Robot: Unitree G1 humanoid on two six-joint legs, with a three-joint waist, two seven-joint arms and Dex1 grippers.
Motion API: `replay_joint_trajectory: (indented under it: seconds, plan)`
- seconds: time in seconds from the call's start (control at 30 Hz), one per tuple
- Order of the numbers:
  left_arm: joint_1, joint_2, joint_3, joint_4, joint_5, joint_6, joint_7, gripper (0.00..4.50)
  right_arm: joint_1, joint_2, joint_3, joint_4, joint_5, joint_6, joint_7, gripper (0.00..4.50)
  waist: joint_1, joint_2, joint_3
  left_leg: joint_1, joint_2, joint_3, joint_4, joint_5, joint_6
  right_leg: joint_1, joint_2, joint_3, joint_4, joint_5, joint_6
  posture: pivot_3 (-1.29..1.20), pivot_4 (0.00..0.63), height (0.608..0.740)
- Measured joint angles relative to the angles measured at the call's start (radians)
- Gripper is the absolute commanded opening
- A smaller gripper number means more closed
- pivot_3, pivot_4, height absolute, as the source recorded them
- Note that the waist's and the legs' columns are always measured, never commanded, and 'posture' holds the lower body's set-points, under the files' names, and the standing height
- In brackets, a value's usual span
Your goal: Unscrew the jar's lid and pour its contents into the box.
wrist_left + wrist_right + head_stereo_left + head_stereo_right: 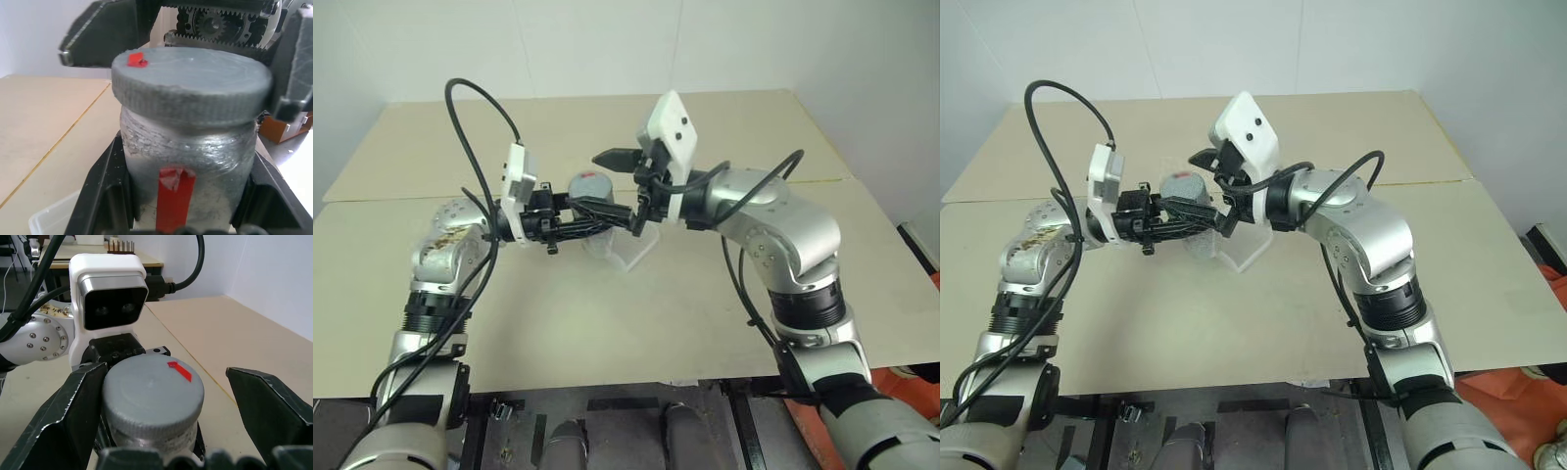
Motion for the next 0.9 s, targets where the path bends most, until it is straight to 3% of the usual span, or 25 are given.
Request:
replay_joint_trajectory:
  seconds: [0.9]
  plan:
    - [0.016,0.042,0.037,-0.041,-0.008,0.03,-0.022,1.95,0.072,-0.095,-0.08,-0.038,0.074,0.006,0.022,4.44,0.0,0.0,0.0,0.0,0.0,0.0,0.0,0.0,0.0,0.0,0.0,0.0,0.0,0.0,0.0,0.0,0.15,0.74]
